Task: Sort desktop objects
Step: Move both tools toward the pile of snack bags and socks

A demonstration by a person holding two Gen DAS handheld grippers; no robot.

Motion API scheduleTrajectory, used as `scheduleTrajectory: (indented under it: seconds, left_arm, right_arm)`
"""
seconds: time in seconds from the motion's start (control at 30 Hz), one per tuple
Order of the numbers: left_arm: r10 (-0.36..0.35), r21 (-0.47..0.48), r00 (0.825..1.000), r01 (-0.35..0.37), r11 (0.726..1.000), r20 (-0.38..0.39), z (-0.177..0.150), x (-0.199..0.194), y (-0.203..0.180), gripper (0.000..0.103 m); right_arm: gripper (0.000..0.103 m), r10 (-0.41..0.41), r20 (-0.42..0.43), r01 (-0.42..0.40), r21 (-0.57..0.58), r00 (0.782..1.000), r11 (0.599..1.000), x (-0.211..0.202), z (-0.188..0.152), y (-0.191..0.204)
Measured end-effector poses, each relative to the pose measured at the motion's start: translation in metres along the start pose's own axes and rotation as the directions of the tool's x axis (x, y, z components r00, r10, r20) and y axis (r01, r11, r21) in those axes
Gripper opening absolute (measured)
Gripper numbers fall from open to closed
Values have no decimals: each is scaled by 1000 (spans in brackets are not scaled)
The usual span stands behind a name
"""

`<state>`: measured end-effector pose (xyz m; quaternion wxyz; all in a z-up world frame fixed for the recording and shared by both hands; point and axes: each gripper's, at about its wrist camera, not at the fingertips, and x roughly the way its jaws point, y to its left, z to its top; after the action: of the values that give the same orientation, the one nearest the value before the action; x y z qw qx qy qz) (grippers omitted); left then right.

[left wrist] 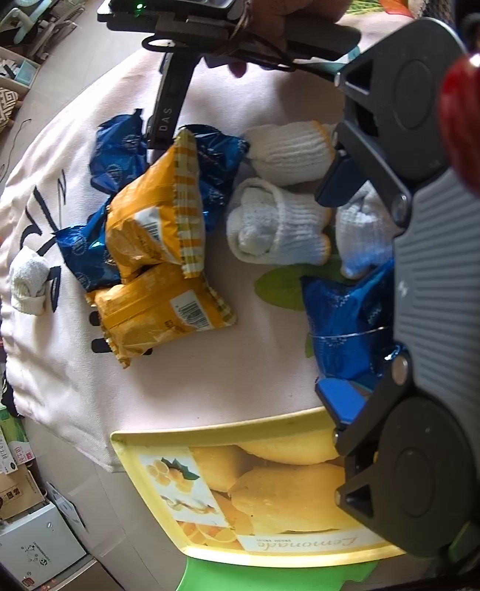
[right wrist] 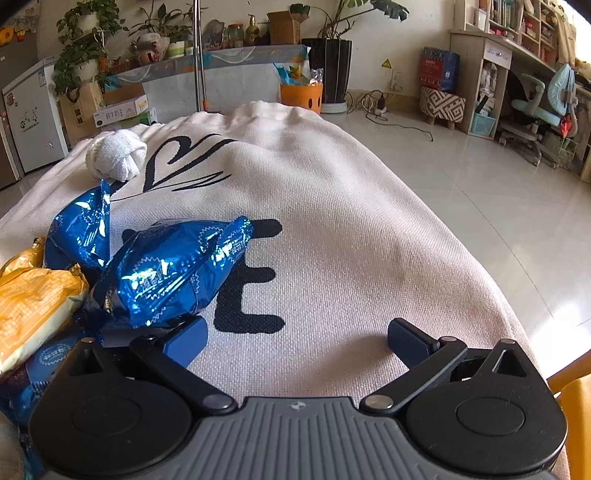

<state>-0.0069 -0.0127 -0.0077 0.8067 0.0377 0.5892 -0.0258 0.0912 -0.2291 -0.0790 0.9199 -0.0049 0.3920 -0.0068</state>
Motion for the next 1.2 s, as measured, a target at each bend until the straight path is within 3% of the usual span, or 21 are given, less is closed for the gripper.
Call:
scheduleTrajectory:
  seconds: [0.13,0.23,0.43,0.6,1.03,1.2]
  left_arm:
    - [-23,5,999,22,1000,23,11,1,4,102]
    - [-40,6,998,40,999,45,10,-7,3,102]
    - [-28,10,996,27,1000,89,0,-15,-7,102]
    - [-30,7,992,29,1000,121,-16,-26,-6,102]
    - [-40,-103,992,53,993,122,-75,-53,-8,102]
    - [-32,-122,994,45,991,104,-88,-60,-10,103]
  right_arm:
    - [103,-28,-82,29,18,996,999,-2,6,-2]
    - [103,-93,-127,96,18,988,995,-10,11,-3]
    - [103,-173,-228,182,19,958,983,-39,17,-9]
    - [103,-195,-238,206,22,952,978,-80,14,-4]
    - [103,-38,-266,53,50,963,997,-154,-25,24]
    - [103,32,-226,-13,86,974,996,-172,-30,25]
